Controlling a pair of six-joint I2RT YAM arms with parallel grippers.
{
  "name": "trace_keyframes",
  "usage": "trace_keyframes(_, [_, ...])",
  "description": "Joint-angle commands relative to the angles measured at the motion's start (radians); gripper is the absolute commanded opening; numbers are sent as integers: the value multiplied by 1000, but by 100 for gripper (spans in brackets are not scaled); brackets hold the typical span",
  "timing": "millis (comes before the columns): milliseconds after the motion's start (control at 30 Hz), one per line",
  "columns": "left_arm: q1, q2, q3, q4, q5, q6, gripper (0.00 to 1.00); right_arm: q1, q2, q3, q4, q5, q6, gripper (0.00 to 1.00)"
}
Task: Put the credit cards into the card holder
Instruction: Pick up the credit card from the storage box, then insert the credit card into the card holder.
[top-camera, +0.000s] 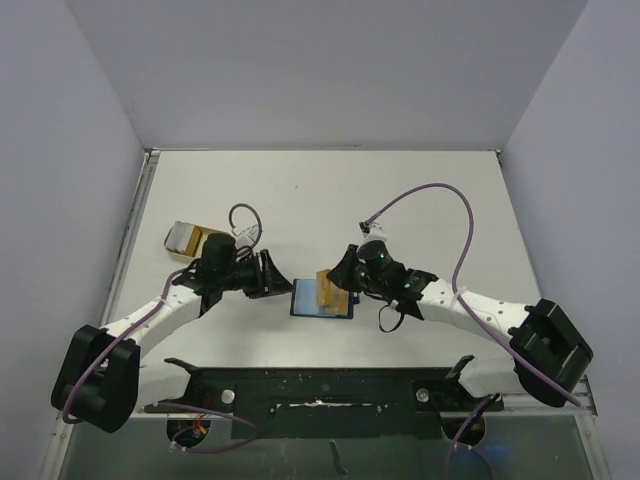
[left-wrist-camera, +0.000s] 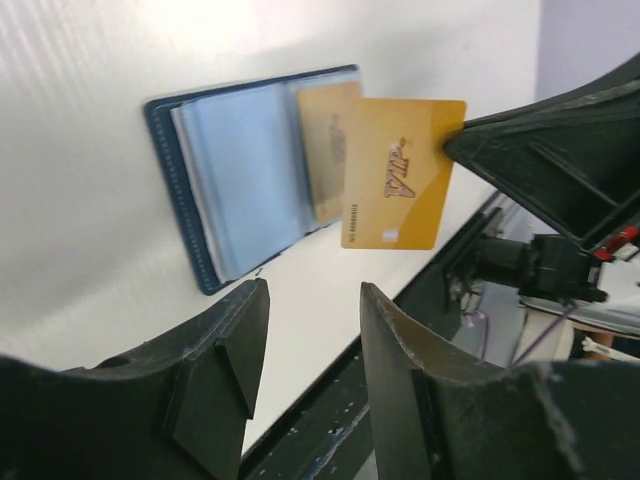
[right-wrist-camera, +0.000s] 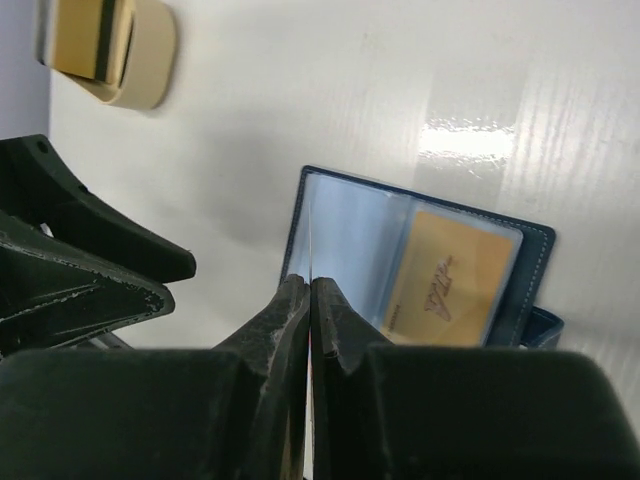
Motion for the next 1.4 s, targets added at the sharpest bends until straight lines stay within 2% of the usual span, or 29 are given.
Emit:
trace_keyframes(0, [-40, 53, 15, -6, -129, 36, 39, -19, 33, 36, 14, 24, -26, 0])
trace_keyframes(367, [-92, 169, -30, 175, -149, -41, 26, -111, 91, -19, 126, -152, -7, 0])
trace_keyframes(533, [-102, 204, -28, 194, -149, -39, 20, -137, 121, -37, 168, -210, 7, 0])
trace_keyframes(733, [-120, 246, -35, 216, -149, -33, 8, -161, 145, -59, 200, -246, 19, 0])
trace_keyframes(1367, [-172, 292, -26, 137, -253, 1, 7, -196, 208, -114, 274, -295, 41, 0])
